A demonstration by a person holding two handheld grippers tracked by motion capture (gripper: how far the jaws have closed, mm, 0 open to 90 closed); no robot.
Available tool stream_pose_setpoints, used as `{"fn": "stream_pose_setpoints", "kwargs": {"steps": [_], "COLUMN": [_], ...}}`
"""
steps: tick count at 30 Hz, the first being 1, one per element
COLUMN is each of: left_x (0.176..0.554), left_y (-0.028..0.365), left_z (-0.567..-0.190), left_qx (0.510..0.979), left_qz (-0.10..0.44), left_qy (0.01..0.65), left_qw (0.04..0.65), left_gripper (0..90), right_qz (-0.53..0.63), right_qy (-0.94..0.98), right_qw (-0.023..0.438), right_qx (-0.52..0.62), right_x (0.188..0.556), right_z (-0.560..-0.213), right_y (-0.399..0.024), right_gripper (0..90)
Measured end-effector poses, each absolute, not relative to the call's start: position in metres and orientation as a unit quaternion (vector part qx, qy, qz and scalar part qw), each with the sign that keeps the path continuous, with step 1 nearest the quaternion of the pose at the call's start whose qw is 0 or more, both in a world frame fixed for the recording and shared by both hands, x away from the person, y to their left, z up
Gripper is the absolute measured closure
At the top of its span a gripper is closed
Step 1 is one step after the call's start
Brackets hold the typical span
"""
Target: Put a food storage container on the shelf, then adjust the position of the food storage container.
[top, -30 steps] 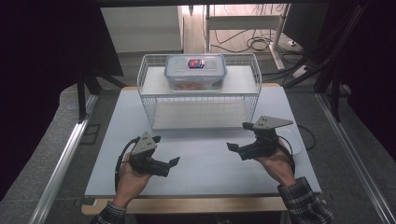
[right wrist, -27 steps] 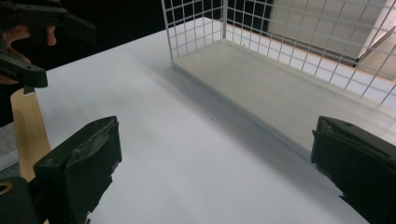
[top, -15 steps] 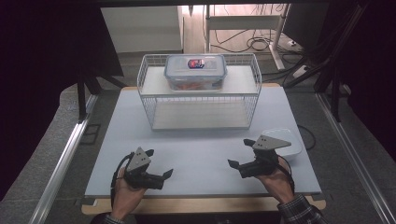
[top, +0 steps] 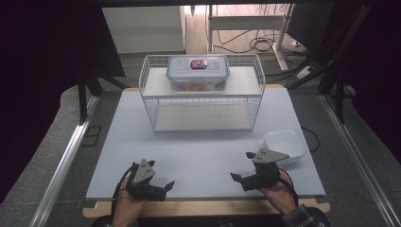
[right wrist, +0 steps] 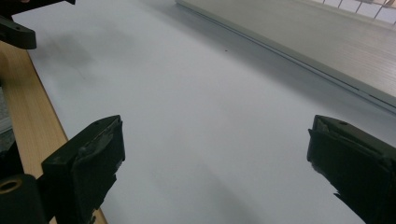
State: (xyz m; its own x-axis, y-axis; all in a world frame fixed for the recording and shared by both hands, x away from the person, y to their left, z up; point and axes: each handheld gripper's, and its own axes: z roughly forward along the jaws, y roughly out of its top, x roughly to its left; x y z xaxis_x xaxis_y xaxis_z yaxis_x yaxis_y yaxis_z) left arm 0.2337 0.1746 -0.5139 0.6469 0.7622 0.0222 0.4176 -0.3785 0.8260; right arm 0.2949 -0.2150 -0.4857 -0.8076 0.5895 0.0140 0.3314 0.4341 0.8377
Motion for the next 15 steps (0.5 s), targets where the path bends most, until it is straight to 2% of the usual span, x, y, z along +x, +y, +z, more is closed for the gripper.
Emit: {"fn": "stream_pose_setpoints", "kwargs": {"steps": [5, 9, 15], "left_x": [0.235, 0.236, 0.237], "left_y": [0.177, 0.179, 0.183], "left_z": [-0.514, -0.515, -0.515], "left_qx": [0.799, 0.796, 0.786], "left_qz": [0.202, 0.198, 0.194], "left_qy": [0.37, 0.376, 0.387], "left_qw": [0.429, 0.431, 0.442], "left_gripper": [0.9, 0.9, 1.0], "right_qz": [0.444, 0.433, 0.441], "right_qy": [0.834, 0.833, 0.819], "right_qw": [0.15, 0.161, 0.144], "right_qx": [0.291, 0.304, 0.338], "right_x": [0.298, 0.302, 0.307], "right_z": [-0.488, -0.488, -0.475], "right_y": [-0.216, -0.218, -0.232], "right_gripper": [0.2, 0.0, 16.0]}}
